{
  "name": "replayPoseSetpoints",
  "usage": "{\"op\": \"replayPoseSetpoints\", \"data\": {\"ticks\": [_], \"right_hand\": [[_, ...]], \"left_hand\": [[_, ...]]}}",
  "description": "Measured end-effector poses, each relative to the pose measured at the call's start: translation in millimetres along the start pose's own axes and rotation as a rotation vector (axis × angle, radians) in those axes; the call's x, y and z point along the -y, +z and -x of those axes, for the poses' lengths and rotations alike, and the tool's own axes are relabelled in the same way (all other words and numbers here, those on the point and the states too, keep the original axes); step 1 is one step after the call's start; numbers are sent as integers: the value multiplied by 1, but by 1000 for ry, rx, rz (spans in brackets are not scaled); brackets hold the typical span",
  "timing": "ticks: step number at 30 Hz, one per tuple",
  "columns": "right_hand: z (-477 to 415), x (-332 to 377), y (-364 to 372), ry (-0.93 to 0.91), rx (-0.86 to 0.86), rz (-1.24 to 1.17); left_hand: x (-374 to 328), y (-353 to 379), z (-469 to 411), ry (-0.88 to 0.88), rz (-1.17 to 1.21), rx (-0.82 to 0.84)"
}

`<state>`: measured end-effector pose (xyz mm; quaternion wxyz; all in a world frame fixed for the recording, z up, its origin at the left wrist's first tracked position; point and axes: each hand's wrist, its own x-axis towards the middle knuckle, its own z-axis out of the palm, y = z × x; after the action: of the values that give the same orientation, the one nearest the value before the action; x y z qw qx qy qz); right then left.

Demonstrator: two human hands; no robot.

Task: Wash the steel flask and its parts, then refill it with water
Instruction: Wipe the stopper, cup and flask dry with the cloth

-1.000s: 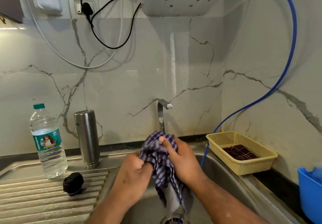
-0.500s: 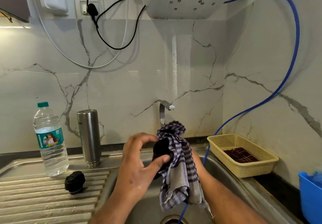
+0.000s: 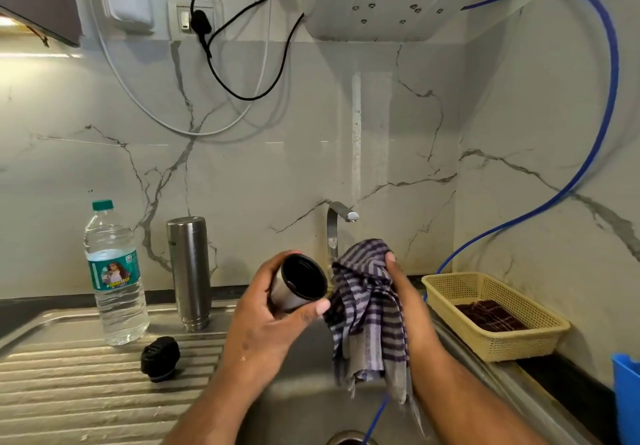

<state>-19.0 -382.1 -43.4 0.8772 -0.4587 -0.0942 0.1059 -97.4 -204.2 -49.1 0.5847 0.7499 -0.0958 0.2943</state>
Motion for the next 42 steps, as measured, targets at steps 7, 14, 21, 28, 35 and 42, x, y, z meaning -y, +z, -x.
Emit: {"op": "replayPoseSetpoints", "data": {"ticks": [7,14,21,28,35,42], "right_hand": [[10,2,3,-233,104,-10],[27,-12,18,-996,271,1192],[15,-2,12,-685,-21,999],[23,10,11,-316,154,507],[22,-9,10,-207,195,509],[23,-27,15,-361,223,760]], "left_hand": [[13,-2,-4,-87,143,-72],[13,2,0,6,-92,109],[9,10,4,10,-175,241],[13,-1,4,-113,157,341],[11,6,0,-357,648,-11],[13,12,1,-490,626,-124]]}}
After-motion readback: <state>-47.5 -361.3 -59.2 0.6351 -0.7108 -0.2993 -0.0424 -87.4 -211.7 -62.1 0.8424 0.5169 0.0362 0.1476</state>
